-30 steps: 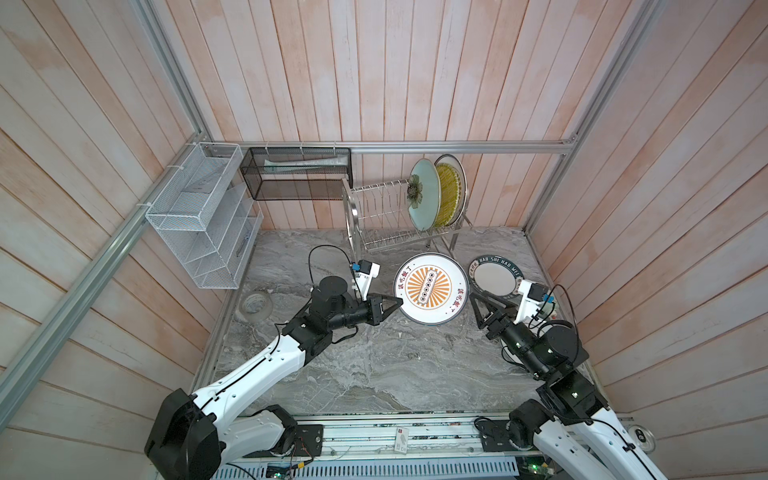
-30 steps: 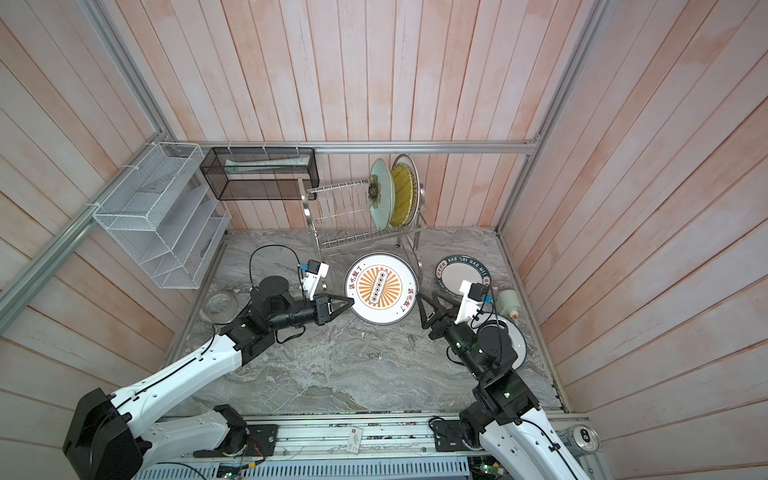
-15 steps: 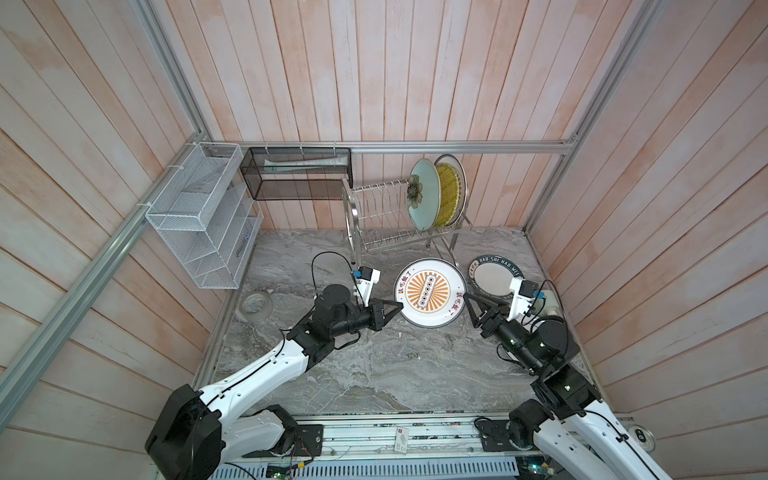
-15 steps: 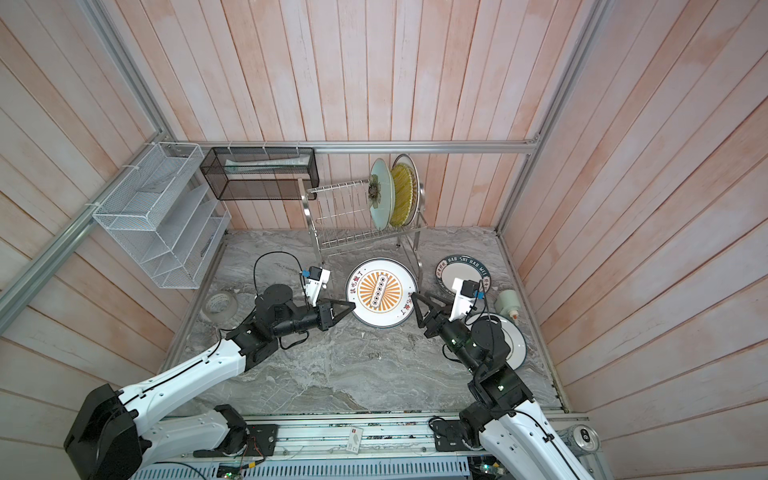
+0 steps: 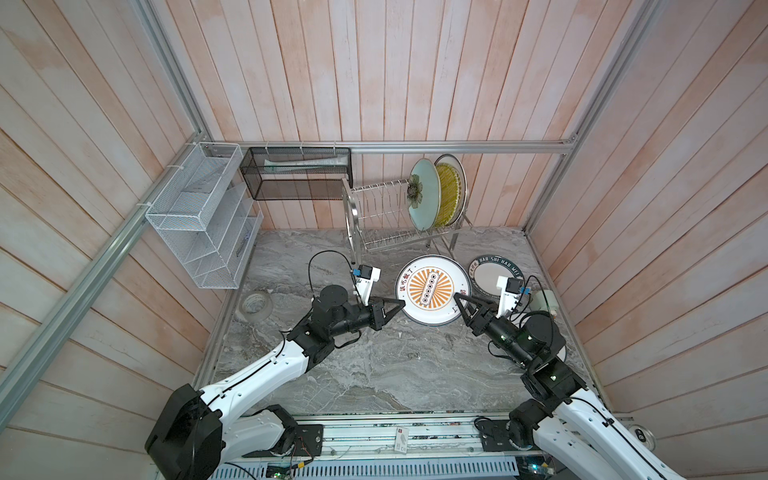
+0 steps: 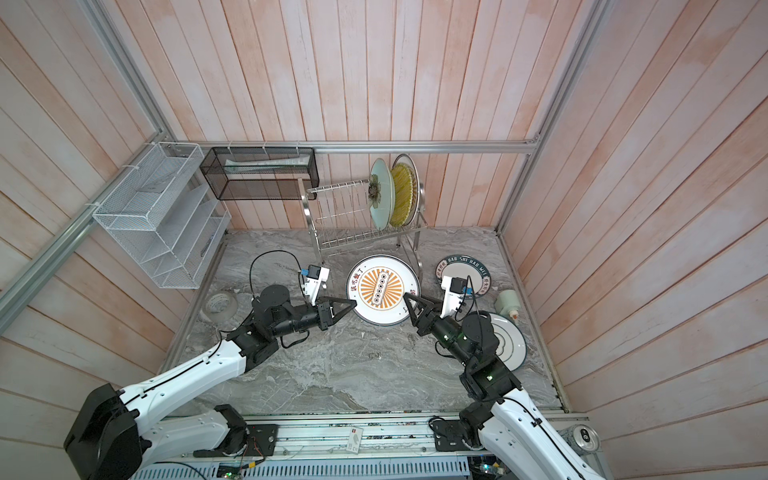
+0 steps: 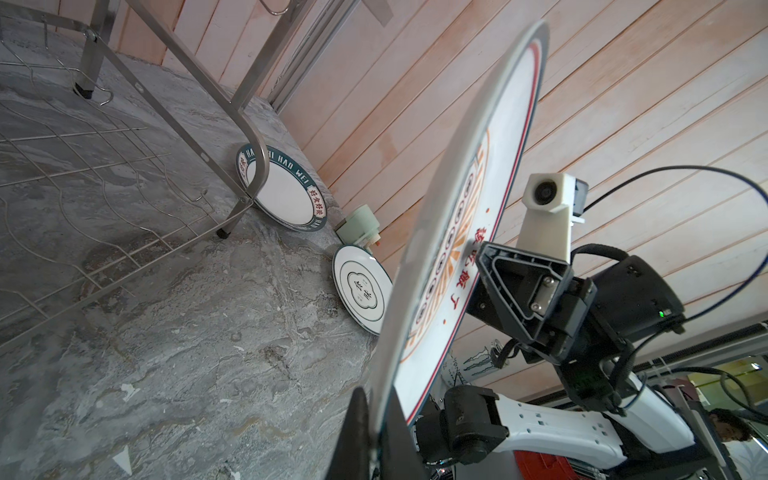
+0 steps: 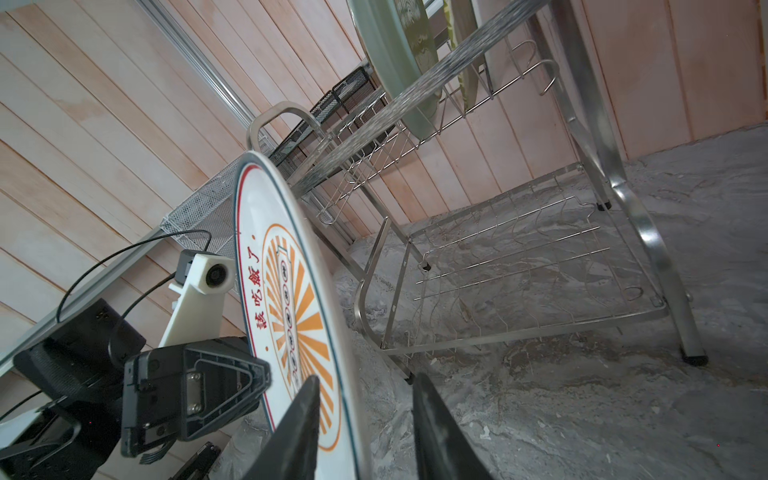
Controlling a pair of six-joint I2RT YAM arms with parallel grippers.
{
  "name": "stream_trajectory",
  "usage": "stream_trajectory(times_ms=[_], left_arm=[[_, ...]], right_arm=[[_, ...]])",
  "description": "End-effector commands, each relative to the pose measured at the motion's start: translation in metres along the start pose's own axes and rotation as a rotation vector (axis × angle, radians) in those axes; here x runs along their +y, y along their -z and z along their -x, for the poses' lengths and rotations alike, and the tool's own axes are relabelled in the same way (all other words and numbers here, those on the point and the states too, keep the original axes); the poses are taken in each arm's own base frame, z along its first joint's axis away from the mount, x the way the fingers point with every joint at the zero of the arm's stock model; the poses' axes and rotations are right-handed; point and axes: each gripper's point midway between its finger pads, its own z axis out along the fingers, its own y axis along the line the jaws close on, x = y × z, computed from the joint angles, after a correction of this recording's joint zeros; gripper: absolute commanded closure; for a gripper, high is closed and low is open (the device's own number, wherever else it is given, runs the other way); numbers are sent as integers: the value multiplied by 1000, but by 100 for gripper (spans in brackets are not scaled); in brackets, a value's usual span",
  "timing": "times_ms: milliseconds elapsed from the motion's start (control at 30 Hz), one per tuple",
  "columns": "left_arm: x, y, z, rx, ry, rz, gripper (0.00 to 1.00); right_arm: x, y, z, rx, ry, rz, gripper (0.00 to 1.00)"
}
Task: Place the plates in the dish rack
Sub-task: 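Hold the sunburst plate with the left gripper while the right gripper reaches its rim, then close the right gripper on the sunburst plate and open the left gripper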
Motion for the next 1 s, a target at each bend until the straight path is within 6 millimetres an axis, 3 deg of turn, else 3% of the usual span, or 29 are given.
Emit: stream_trajectory(times_ms=[0,767,967], left_arm=[[-21,5,9,-38,-42,-84,100],[-21,-1,15,-27,-50,-71,100],[-21,-2,18,-32,-50,-62,100]], right_arm=[[9,-2,1,-3,-7,58,67],[24,-12,-6,70,22,136,99],[24,-10,-6,70,25,129,100]])
